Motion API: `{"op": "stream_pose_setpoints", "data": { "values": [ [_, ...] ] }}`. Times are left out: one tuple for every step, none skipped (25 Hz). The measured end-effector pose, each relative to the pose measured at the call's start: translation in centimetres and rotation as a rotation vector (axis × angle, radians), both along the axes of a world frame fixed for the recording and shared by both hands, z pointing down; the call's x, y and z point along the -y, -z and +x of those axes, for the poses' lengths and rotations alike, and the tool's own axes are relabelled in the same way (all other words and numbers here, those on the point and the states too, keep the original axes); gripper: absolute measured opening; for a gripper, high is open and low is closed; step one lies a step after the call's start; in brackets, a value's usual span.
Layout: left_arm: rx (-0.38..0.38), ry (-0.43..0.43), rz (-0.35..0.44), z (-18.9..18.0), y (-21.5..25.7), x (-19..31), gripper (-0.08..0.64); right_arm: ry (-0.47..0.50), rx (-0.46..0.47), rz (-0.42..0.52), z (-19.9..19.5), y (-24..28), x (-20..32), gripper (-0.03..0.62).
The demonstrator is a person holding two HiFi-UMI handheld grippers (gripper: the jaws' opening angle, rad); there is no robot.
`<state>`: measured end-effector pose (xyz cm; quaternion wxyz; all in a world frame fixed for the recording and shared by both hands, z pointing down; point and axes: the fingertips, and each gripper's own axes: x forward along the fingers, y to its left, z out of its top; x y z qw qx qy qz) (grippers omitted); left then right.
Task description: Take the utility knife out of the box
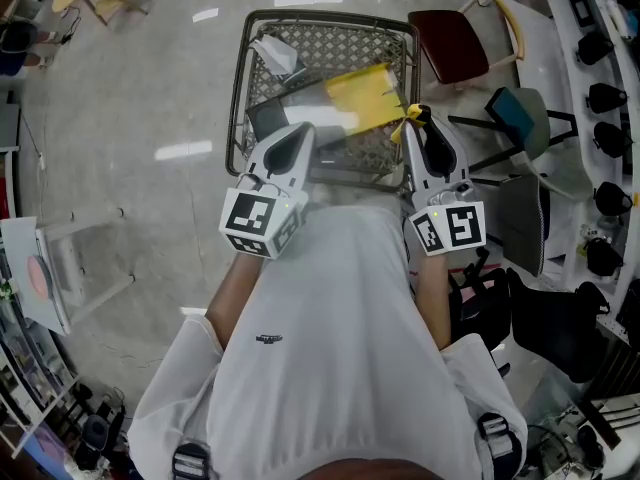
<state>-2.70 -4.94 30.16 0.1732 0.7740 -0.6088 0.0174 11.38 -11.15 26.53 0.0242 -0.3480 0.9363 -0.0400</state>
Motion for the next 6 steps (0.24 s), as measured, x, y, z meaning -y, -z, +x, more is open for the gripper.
{"op": "stream_pose_setpoints", "data": {
  "values": [
    [0.000, -0.001, 0.001, 0.12, 0.03, 0.01, -0.002, -0.001, -0.001, 0.001, 0.04, 0.06, -0.06, 0.091],
    [-0.001, -0.001, 0.001, 0.25, 0.04, 0.00, -0.002, -0.002, -0.002, 0.002, 0.12, 0.11, -0.10, 0.091],
    [-0.002, 0.000, 0.000, 0.39, 0.04, -0.01, -0.002, -0.004, -0.003, 0.002, 0.24, 0.16, -0.11, 0.091],
    [-0.004, 0.000, -0.001, 0.50, 0.04, -0.03, -0.002, -0.008, -0.004, 0.001, 0.37, 0.20, -0.12, 0.091],
    [-0.005, 0.001, -0.002, 0.61, 0.04, -0.06, -0.003, -0.012, -0.004, 0.000, 0.50, 0.24, -0.13, 0.091],
    [-0.007, 0.001, -0.003, 0.70, 0.04, -0.09, -0.002, -0.017, -0.004, -0.001, 0.64, 0.28, -0.14, 0.091]
  ]
}}
